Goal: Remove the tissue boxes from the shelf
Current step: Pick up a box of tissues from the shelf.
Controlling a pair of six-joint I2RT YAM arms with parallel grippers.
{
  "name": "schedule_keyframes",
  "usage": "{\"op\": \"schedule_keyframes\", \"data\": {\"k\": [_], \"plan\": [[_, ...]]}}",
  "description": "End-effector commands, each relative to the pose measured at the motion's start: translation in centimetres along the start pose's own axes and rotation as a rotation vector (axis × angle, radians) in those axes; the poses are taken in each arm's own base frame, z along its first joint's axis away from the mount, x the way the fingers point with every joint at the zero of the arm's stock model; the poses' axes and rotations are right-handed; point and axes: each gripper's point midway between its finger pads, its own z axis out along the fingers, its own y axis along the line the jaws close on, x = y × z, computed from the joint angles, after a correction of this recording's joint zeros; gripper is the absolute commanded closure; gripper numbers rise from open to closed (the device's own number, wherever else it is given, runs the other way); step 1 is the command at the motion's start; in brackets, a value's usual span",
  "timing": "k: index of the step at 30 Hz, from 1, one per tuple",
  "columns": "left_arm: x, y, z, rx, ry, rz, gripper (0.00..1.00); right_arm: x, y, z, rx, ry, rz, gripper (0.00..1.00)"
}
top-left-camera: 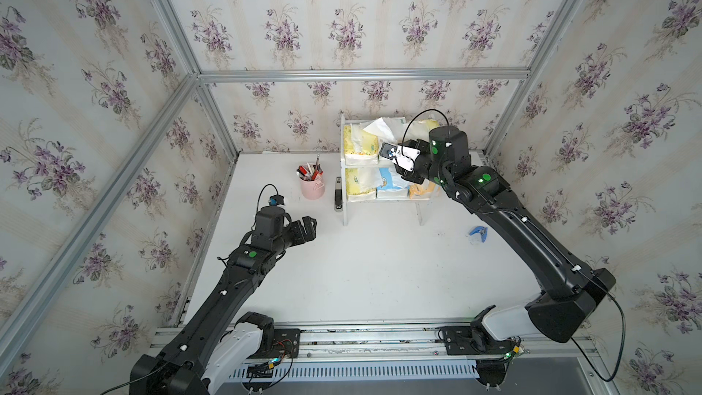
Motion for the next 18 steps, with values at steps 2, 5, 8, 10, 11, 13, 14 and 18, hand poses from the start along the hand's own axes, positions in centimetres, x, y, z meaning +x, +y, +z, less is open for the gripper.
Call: {"op": "schedule_keyframes", "data": {"k": [2,5,8,10,11,13,14,18], "plan": [[-0.8,-0.2,-0.2,-0.001,-0.022,0.017,0.01,0.8,0.2,0.7,-0.001,0.044,0.000,0.55],[-0.8,-0.2,-0.1,-0.003,-0.020,0.016,0.01,1.0,0.6,0.8,-0.018,0.053,0.001,0.62],[-0.9,-0.2,-0.1,-0.005,-0.020,0.020,0.01,1.0,1.0,0.7,-0.030,0.052,0.000,0.70],[-1.0,-0.3,-0.1,-0.005,-0.020,0.022,0.01,0.9,1.1,0.6,-0.034,0.051,-0.002,0.76],[-1.1,-0.3,-0.1,-0.006,-0.019,0.022,0.01,0.9,1.2,0.5,-0.035,0.050,-0.004,0.80],[-1.2,-0.5,-0.3,-0.002,-0.019,0.021,0.01,0.8,1.0,0.3,-0.028,0.045,-0.005,0.85],[-1.3,-0.6,-0.4,0.002,-0.019,0.020,0.01,0.6,0.9,0.2,-0.025,0.040,-0.006,0.88],[-1.9,-1.1,-1.2,0.017,-0.032,0.017,0.01,-0.5,-0.1,-0.7,0.013,-0.004,0.001,0.94]]}}
